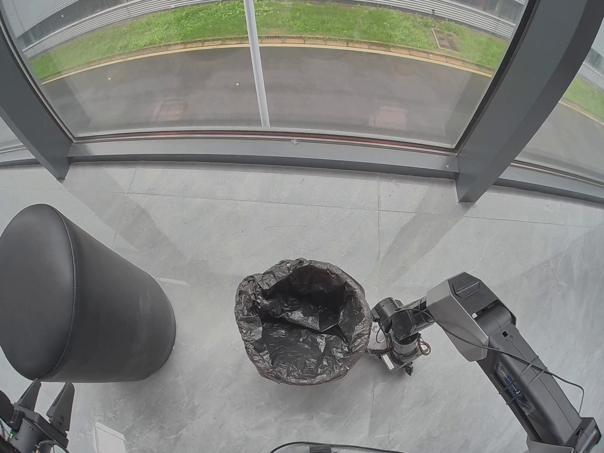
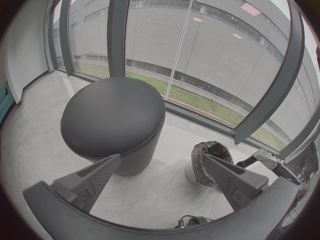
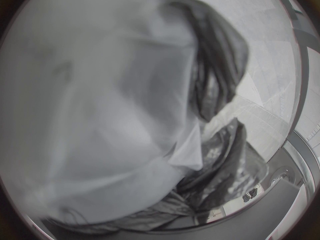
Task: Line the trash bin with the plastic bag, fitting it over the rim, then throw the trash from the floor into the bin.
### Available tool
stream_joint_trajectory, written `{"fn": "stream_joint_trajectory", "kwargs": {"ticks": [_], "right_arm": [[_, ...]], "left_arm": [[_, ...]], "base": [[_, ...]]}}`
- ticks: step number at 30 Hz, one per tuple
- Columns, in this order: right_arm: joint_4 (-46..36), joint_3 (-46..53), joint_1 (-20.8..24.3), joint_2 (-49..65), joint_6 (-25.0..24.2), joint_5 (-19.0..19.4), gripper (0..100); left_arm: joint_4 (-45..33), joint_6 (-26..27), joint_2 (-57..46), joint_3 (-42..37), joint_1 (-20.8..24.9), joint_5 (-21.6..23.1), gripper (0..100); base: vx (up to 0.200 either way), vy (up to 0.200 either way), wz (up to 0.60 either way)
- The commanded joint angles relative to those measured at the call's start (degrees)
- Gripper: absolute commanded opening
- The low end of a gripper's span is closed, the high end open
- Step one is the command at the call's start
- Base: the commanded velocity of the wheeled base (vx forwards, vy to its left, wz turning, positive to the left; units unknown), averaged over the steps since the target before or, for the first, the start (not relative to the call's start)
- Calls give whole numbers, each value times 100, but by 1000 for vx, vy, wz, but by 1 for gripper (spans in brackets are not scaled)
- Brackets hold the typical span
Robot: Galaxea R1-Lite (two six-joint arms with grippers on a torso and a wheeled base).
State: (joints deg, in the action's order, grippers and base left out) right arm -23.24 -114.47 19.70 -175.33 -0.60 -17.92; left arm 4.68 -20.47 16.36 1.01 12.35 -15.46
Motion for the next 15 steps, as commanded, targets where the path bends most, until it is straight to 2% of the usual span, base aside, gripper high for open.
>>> {"fn": "stream_joint_trajectory", "kwargs": {"ticks": [1,15], "right_arm": [[197,-12,8,-142,-72,34,0],[188,-12,-54,605,-98,34,0]], "left_arm": [[6,-10,8,-101,4,-1,100],[-2,-1,-54,-101,13,-1,100]], "base": [[0,0,0],[0,0,0]]}}
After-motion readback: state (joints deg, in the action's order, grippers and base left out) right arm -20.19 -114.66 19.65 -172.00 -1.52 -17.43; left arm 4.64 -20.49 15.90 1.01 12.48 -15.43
